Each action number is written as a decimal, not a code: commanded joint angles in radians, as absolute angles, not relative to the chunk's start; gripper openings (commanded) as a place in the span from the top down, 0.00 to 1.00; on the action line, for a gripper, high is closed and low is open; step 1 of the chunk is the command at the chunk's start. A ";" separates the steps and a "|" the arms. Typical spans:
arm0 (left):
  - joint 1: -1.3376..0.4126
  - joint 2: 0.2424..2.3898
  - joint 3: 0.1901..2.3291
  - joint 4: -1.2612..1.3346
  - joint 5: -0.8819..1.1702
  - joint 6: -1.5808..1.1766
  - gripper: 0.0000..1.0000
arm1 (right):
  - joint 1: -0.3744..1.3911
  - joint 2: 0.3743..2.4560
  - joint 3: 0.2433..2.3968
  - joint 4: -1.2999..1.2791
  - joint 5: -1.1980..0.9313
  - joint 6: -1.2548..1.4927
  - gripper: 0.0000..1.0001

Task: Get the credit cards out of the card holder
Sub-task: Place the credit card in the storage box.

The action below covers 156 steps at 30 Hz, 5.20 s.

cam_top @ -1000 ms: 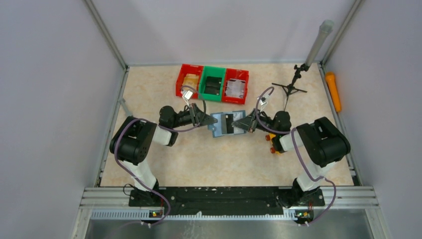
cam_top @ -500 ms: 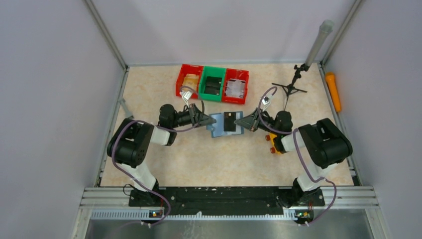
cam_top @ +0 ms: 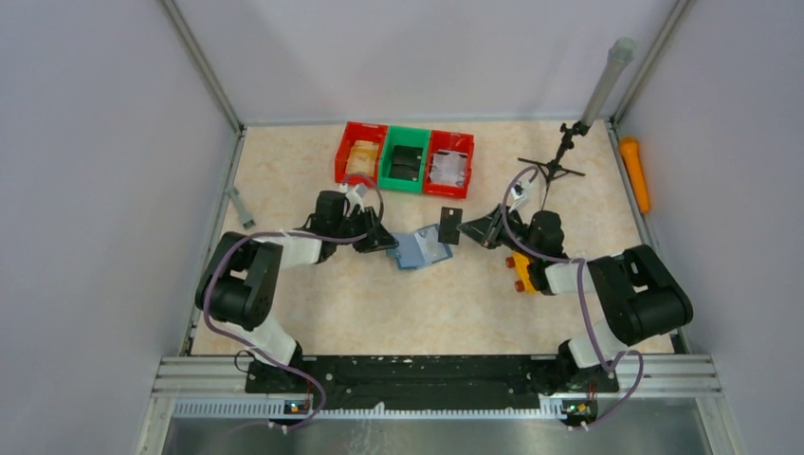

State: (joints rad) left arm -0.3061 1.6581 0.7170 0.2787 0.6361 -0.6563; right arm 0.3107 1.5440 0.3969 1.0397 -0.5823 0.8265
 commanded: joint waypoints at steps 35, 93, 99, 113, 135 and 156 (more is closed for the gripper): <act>-0.355 0.896 0.476 0.753 0.751 -0.930 0.01 | 0.301 1.382 0.416 0.786 -0.401 0.681 1.00; -0.346 1.025 0.552 0.118 -0.125 -0.618 0.01 | 0.735 1.897 1.389 0.024 0.677 1.504 1.00; -0.343 0.976 0.531 0.104 -0.200 -0.620 0.01 | 0.737 2.065 1.527 0.078 0.682 1.564 1.00; -0.339 1.012 0.551 0.088 -0.178 -0.615 0.01 | 0.741 2.242 1.712 0.140 0.777 1.635 1.00; -0.333 0.998 0.555 0.077 -0.169 -0.604 0.01 | 0.712 2.405 1.897 0.158 0.823 1.659 1.00; -0.331 0.991 0.559 0.071 -0.146 -0.604 0.01 | 0.704 2.446 1.905 0.266 0.862 1.560 0.95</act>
State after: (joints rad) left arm -0.3355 1.0100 0.5434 0.0505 -0.1600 -0.6174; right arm 0.7151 2.4172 1.8534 0.2043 0.8532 1.5970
